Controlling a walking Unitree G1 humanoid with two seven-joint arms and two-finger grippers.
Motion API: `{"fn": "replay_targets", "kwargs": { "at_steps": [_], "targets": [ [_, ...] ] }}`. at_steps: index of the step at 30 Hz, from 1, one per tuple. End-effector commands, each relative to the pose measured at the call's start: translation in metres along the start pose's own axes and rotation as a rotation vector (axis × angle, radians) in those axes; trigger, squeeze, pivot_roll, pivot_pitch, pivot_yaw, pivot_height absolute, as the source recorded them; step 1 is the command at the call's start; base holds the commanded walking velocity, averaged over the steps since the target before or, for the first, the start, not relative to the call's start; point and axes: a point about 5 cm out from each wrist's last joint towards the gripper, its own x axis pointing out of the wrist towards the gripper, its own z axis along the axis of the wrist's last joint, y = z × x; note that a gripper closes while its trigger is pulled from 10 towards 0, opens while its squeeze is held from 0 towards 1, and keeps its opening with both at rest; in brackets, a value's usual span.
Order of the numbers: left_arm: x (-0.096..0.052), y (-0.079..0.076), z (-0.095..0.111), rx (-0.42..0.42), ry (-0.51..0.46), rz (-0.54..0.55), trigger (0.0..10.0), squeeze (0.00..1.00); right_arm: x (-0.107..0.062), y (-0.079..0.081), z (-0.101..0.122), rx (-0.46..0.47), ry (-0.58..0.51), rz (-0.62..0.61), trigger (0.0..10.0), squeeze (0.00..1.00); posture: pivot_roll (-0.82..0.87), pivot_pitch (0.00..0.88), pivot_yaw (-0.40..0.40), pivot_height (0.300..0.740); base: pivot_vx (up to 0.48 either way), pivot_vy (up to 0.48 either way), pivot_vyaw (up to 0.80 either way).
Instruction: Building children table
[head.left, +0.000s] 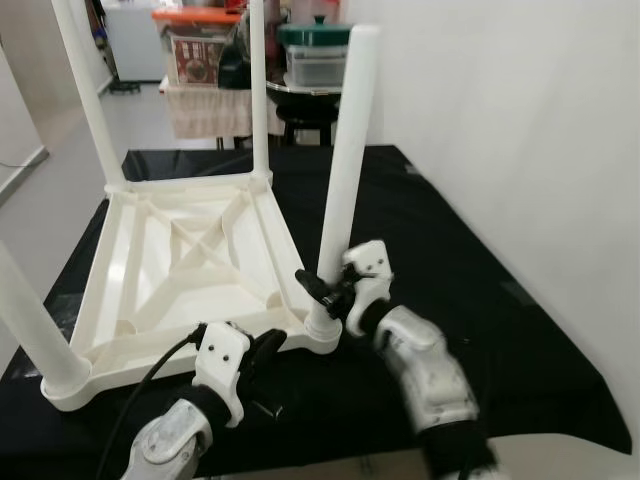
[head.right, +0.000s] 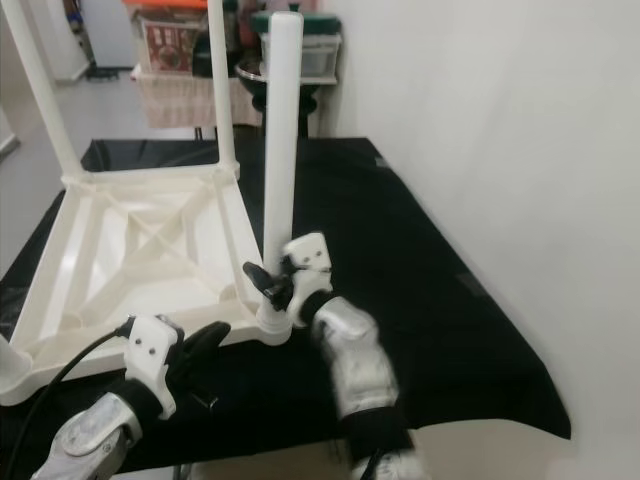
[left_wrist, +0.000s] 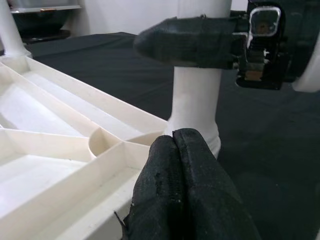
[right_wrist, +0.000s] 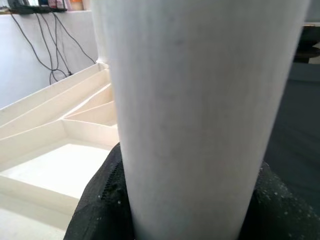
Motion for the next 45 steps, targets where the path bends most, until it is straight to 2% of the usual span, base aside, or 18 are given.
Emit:
{"fn": "replay_targets", "kwargs": {
  "at_steps": [1, 2, 6, 7, 8, 9, 13, 15, 17, 18, 19, 20, 21, 24, 34, 35, 43, 45],
  "targets": [
    [0.000, 0.001, -0.005, -0.013, 0.021, -0.006, 10.0, 0.00, -0.001, -0.005, -0.018, 0.058, 0.092, -0.017, 0.0, 0.00, 0.01, 0.000, -0.060, 0.740, 0.000, 0.000, 0.00],
    [0.000, 0.000, -0.005, -0.012, 0.023, -0.013, 10.0, 0.00, -0.001, -0.006, -0.020, 0.079, 0.105, -0.019, 0.0, 0.00, 0.01, 0.000, -0.062, 0.740, 0.000, 0.000, 0.00],
    [0.000, 0.000, -0.005, -0.008, 0.020, -0.002, 10.0, 0.00, 0.001, 0.002, -0.019, 0.026, 0.115, 0.051, 0.0, 0.00, 0.00, 0.000, -0.054, 0.740, 0.000, 0.000, 0.00],
    [0.000, 0.000, -0.005, -0.008, 0.017, 0.007, 10.0, 0.00, 0.002, 0.004, -0.019, 0.033, 0.123, 0.081, 10.0, 0.00, 0.01, 0.000, -0.056, 0.740, 0.000, 0.000, 0.00],
    [0.000, 0.000, -0.005, -0.008, 0.017, 0.007, 10.0, 0.00, 0.002, 0.004, -0.019, 0.033, 0.123, 0.081, 10.0, 0.00, 0.01, 0.000, -0.056, 0.740, 0.000, 0.000, 0.00],
    [0.001, 0.000, -0.004, -0.008, 0.015, 0.012, 10.0, 0.00, 0.003, 0.007, -0.019, 0.054, 0.134, 0.140, 10.0, 1.00, 0.01, 0.000, -0.056, 0.740, 0.000, 0.000, 0.00],
    [0.001, -0.001, -0.004, -0.010, 0.014, 0.012, 10.0, 0.00, 0.004, 0.009, -0.016, 0.050, 0.125, 0.198, 10.0, 1.00, 0.01, 0.000, -0.053, 0.740, 0.000, 0.000, 0.00],
    [0.002, -0.002, -0.004, -0.016, 0.013, 0.006, 10.0, 0.00, 0.002, 0.013, -0.002, -0.006, 0.076, 0.384, 10.0, 1.00, 0.01, 0.000, -0.056, 0.740, 0.000, 0.000, 0.00],
    [0.002, -0.002, -0.004, -0.016, 0.013, 0.006, 10.0, 0.00, 0.002, 0.013, -0.002, -0.006, 0.076, 0.384, 10.0, 1.00, 0.01, 0.000, -0.056, 0.740, 0.000, 0.000, 0.00],
    [0.002, -0.002, -0.004, -0.018, 0.012, 0.005, 10.0, 0.00, 0.001, 0.013, 0.003, -0.030, 0.057, 0.441, 10.0, 1.00, 0.01, 0.000, -0.056, 0.740, 0.000, 0.000, 0.00],
    [0.002, -0.002, -0.004, -0.018, 0.011, 0.005, 10.0, 0.00, 0.001, 0.008, 0.011, -0.042, 0.043, 0.536, 10.0, 0.36, 0.02, 0.000, -0.063, 0.740, 0.000, 0.000, 0.00],
    [0.002, -0.002, -0.004, -0.018, 0.011, 0.006, 10.0, 0.00, 0.001, 0.004, 0.016, -0.046, 0.036, 0.593, 10.0, 0.36, 0.02, 0.000, -0.063, 0.740, 0.000, 0.000, 0.00],
    [0.001, -0.002, -0.004, -0.019, 0.010, 0.007, 10.0, 0.00, 0.002, -0.002, 0.022, -0.046, 0.030, 0.651, 10.0, 0.00, 0.03, 0.000, -0.065, 0.740, 0.000, 0.000, 0.00],
    [0.001, -0.003, -0.004, -0.018, 0.008, 0.008, 10.0, 0.00, 0.008, -0.016, 0.032, -0.068, 0.041, 0.732, 10.0, 0.00, 0.03, 0.000, -0.071, 0.740, 0.000, 0.000, 0.00],
    [0.000, -0.004, -0.004, -0.019, 0.009, 0.008, 10.0, 0.00, 0.013, -0.032, 0.044, -0.089, 0.084, 0.826, 9.9, 0.00, 0.05, 0.000, -0.081, 0.740, 0.000, 0.000, 0.00],
    [0.000, -0.004, -0.004, -0.019, 0.009, 0.009, 10.0, 0.00, 0.015, -0.036, 0.046, -0.077, 0.085, 0.826, 0.0, 0.00, 0.05, 0.000, -0.080, 0.740, 0.000, 0.000, 0.00],
    [0.001, -0.004, -0.004, -0.022, 0.009, 0.006, 10.0, 0.00, 0.012, -0.040, 0.042, -0.080, 0.075, 0.836, 0.0, 0.00, 0.04, 0.000, -0.070, 0.740, 0.000, 0.000, 0.00],
    [0.001, -0.005, -0.004, -0.024, 0.010, 0.005, 10.0, 0.00, 0.011, -0.046, 0.041, -0.095, 0.057, 0.771, 0.0, 0.00, 0.04, 0.000, -0.069, 0.740, 0.000, 0.000, 0.00]
  ]
}}
